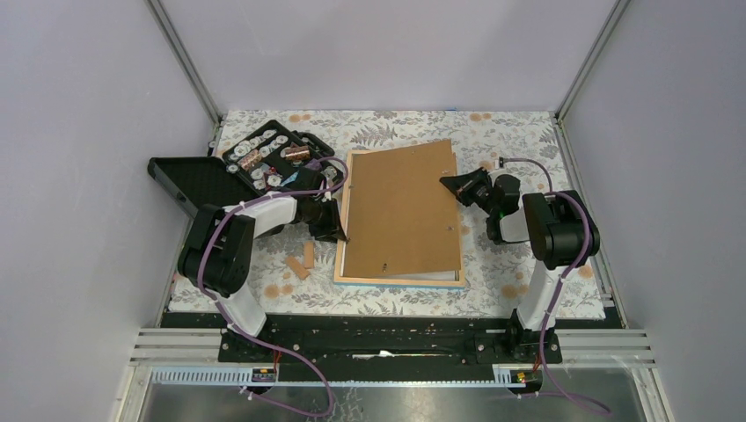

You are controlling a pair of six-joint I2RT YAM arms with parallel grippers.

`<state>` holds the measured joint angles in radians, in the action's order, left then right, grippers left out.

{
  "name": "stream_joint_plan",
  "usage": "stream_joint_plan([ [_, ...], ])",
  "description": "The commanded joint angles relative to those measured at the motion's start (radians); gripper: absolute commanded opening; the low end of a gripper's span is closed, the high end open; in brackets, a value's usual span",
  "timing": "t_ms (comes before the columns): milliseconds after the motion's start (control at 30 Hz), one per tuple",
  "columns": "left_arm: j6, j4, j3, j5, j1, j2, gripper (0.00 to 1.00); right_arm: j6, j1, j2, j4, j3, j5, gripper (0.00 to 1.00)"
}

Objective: Put the photo into the frame

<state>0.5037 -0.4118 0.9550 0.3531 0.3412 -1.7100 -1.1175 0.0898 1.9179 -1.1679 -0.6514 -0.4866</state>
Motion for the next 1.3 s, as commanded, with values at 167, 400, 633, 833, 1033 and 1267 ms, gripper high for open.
stream_joint_plan([
  [167, 0.025, 0.092, -0.024, 0.130, 0.006, 0.079, 0.33, 0.123, 0.079, 0.000, 0.007, 0.039, 0.035, 0.00],
  [400, 0.027, 0.092, -0.032, 0.114, 0.007, 0.110, 0.40, 0.273, 0.080, -0.085, 0.255, 0.021, 0.054, 0.10],
  [633, 0.041, 0.109, -0.035, 0.153, 0.007, 0.085, 0.51, 0.425, 0.128, -0.165, 0.606, -0.075, 0.128, 0.30],
  [833, 0.061, 0.148, -0.049, 0.230, 0.009, 0.057, 0.57, 0.544, 0.212, -0.136, 0.940, -0.247, 0.243, 0.35],
  [1033, 0.051, 0.142, -0.046, 0.224, 0.009, 0.082, 0.68, 0.639, 0.234, -0.142, 1.261, -0.400, 0.364, 0.60],
  [1267, 0.029, 0.117, -0.039, 0.159, 0.008, 0.148, 0.85, 0.750, 0.234, -0.162, 1.477, -0.500, 0.526, 0.90],
])
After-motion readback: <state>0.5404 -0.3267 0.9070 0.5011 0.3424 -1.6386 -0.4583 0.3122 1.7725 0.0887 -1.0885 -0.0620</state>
